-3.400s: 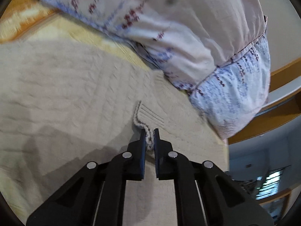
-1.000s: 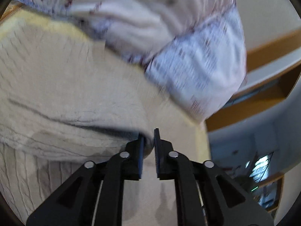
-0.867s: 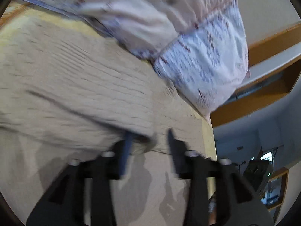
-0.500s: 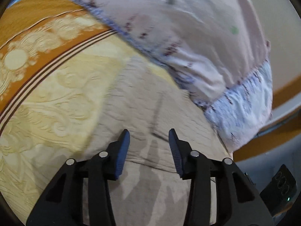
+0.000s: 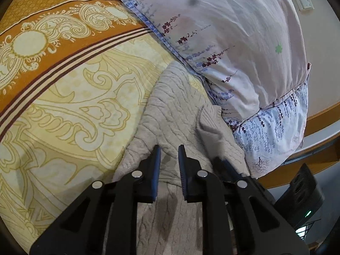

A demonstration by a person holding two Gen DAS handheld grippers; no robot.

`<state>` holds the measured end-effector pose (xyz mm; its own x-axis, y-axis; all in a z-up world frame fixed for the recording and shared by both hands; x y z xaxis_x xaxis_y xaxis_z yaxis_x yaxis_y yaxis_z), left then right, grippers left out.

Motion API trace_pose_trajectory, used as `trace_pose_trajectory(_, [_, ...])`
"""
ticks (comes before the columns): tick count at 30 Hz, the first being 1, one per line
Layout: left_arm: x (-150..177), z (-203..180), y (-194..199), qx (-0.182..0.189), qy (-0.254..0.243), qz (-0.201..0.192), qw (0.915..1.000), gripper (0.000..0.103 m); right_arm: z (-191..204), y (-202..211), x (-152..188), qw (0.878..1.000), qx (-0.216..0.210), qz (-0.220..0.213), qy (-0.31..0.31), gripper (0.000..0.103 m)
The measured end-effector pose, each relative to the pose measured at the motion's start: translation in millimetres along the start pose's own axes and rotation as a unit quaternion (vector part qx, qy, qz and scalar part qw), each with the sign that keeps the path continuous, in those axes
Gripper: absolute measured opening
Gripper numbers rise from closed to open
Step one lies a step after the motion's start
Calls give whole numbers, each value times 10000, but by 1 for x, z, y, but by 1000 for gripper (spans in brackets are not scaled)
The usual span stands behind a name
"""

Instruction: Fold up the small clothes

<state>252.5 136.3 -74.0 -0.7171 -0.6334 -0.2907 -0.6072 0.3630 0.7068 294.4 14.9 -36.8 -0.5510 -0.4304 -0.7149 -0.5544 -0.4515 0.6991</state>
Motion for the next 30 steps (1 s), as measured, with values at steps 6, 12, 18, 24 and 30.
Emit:
trace_pose_trajectory(6, [0, -1, 0, 41, 11, -21, 10000, 18, -92, 103, 6, 9692, 397, -1487, -1923, 6])
trace_pose_trajectory(12, [0, -1, 1, 91, -5, 3, 10000, 19, -181, 150, 127, 9097, 759, -1078, -3938, 14])
trace_pose_trajectory(18, [0, -7, 2, 178, -38, 36, 9998, 30, -217, 171, 166, 8577, 376, -1257, -4971, 38])
trace_pose_trajectory(24, [1, -14, 3, 230, -124, 26, 9997, 43, -224, 147, 157, 8439, -112, -1032, -5263, 38])
trace_pose_trajectory(30, [0, -15, 3, 289, -117, 63, 9995, 47, -216, 124, 152, 8609, -130, -792, -5024, 27])
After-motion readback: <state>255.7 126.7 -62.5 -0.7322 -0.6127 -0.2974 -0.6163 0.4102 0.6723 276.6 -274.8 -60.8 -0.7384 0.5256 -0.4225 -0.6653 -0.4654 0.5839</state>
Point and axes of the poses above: each gripper's, at about its wrist camera, not at the fingertips, and y roughly against the way its jaws point, z to its left, x to its underside, the point moved 9 cm from there along -y, roughly the way its jaws point, and after that the axes turned 7 degrees about -x, right-handed, at the moved point
